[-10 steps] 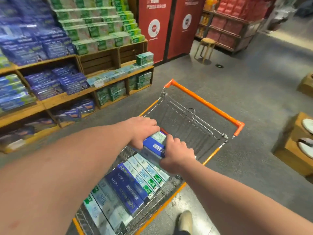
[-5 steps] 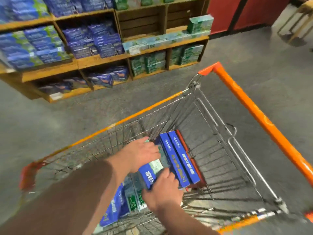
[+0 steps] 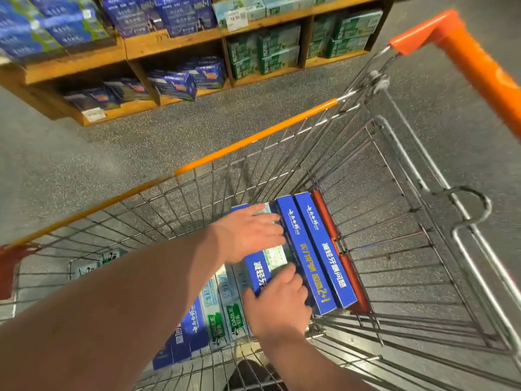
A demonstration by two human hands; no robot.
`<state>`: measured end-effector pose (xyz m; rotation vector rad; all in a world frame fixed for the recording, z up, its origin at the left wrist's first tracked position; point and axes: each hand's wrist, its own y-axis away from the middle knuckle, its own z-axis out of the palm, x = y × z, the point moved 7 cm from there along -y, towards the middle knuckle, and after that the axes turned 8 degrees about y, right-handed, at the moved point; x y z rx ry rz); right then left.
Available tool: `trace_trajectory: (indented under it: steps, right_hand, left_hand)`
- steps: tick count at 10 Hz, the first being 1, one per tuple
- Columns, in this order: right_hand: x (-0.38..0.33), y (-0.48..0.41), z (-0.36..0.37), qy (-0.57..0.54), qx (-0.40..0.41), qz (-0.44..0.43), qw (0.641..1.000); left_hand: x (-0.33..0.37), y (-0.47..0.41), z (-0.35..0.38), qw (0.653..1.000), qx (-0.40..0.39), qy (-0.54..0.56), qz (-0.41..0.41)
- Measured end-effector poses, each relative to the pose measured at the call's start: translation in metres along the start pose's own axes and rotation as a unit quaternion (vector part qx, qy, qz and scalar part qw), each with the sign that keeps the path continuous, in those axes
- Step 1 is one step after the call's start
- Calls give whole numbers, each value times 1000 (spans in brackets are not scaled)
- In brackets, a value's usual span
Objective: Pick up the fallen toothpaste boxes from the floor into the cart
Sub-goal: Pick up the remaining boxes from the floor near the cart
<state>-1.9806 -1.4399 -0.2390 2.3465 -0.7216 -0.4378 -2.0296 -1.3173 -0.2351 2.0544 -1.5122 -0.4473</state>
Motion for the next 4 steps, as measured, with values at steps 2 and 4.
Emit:
trace_trajectory:
  steps: [2,4]
  right_hand:
    - [4,4,-7,-2,-7,-29,1000]
    - [1,17,-27,34,3,-65,997]
  left_hand:
    - [2,6,10,999,17,-13,-26]
    - [10,23,-2,997,7,14,-77]
